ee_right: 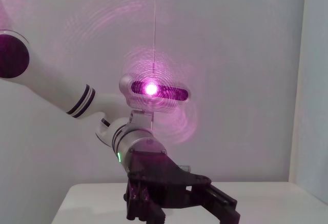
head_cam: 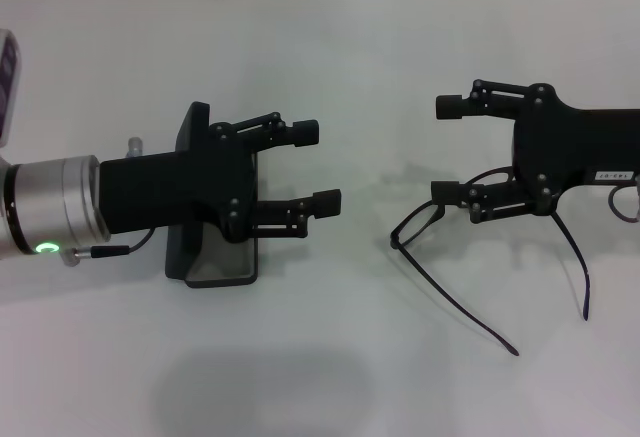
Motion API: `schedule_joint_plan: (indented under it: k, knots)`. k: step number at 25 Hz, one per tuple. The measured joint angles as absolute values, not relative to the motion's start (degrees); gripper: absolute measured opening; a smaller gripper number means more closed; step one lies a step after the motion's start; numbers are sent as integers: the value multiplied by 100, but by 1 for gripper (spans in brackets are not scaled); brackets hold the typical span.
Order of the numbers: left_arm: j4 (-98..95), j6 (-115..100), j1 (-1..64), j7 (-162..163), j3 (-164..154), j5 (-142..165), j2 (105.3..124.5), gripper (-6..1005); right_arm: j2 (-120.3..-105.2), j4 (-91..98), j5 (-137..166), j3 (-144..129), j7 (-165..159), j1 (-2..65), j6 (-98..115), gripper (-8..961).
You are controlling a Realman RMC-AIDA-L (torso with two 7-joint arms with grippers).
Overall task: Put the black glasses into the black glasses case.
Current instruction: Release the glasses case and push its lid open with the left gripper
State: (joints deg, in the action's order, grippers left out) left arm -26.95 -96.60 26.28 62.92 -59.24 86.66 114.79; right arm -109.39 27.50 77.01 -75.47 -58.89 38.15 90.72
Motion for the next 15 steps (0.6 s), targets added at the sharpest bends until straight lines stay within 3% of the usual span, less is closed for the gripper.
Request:
schedule_joint_plan:
  k: [15]
  knots:
    - [-2818, -9531, 2584, 6960, -5043, 8646, 11571, 848, -10942, 2752, 7699, -7540, -5870, 3697, 9077, 884]
